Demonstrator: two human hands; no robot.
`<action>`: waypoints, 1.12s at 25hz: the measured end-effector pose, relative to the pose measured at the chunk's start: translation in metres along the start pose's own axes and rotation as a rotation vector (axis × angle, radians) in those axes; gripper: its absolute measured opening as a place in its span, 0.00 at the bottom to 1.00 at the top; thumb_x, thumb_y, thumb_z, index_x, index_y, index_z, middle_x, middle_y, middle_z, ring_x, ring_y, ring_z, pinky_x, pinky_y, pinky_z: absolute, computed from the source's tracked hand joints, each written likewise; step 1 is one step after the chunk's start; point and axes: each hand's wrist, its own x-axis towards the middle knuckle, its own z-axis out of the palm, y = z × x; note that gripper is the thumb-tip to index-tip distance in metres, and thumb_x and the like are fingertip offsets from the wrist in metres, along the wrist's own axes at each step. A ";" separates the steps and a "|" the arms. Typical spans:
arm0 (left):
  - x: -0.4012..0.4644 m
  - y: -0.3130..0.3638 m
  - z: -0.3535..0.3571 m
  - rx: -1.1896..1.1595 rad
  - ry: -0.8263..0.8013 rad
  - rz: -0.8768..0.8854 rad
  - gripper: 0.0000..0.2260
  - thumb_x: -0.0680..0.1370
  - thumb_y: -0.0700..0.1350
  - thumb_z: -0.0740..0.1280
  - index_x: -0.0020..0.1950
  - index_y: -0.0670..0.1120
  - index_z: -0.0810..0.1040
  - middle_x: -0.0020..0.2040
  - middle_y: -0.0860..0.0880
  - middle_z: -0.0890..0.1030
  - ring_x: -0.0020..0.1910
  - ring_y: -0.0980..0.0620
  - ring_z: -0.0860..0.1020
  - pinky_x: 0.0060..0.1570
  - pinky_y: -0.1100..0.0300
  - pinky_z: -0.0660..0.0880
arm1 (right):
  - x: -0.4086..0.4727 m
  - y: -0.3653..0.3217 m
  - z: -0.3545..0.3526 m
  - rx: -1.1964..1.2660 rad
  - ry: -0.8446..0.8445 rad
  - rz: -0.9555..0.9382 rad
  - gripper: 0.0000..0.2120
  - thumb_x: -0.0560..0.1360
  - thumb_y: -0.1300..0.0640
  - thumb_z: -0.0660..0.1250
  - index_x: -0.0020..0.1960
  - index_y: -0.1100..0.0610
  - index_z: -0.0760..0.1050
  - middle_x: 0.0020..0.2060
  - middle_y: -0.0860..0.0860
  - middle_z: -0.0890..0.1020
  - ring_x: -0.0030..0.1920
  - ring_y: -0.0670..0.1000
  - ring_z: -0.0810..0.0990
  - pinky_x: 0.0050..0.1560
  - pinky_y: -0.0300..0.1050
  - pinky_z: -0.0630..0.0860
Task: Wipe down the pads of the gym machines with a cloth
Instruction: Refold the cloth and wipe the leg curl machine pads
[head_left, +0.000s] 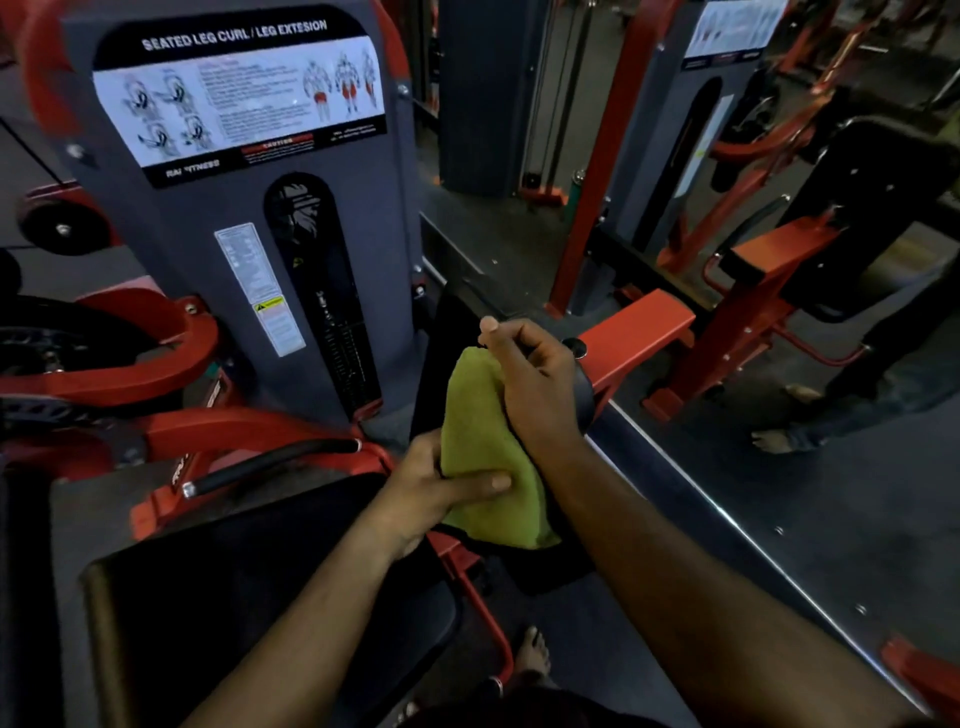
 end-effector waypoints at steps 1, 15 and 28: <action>0.004 0.000 0.002 -0.013 0.145 -0.025 0.15 0.63 0.36 0.79 0.48 0.42 0.82 0.42 0.47 0.87 0.42 0.46 0.83 0.39 0.57 0.80 | 0.003 0.004 0.000 -0.083 -0.022 -0.093 0.10 0.78 0.58 0.69 0.41 0.61 0.78 0.34 0.54 0.78 0.37 0.48 0.75 0.39 0.38 0.73; 0.092 -0.062 0.052 0.608 0.712 0.452 0.35 0.77 0.64 0.59 0.74 0.41 0.57 0.70 0.35 0.67 0.69 0.36 0.67 0.68 0.41 0.66 | 0.027 0.041 -0.068 -0.881 -0.261 -0.465 0.20 0.81 0.55 0.57 0.71 0.61 0.71 0.68 0.56 0.76 0.69 0.47 0.72 0.71 0.48 0.69; 0.097 -0.081 0.039 0.432 0.689 0.370 0.35 0.77 0.60 0.61 0.76 0.41 0.62 0.66 0.37 0.69 0.65 0.44 0.68 0.66 0.72 0.59 | 0.034 0.061 -0.064 -0.955 -0.108 -0.687 0.16 0.77 0.68 0.64 0.64 0.64 0.78 0.65 0.55 0.79 0.68 0.52 0.76 0.69 0.48 0.72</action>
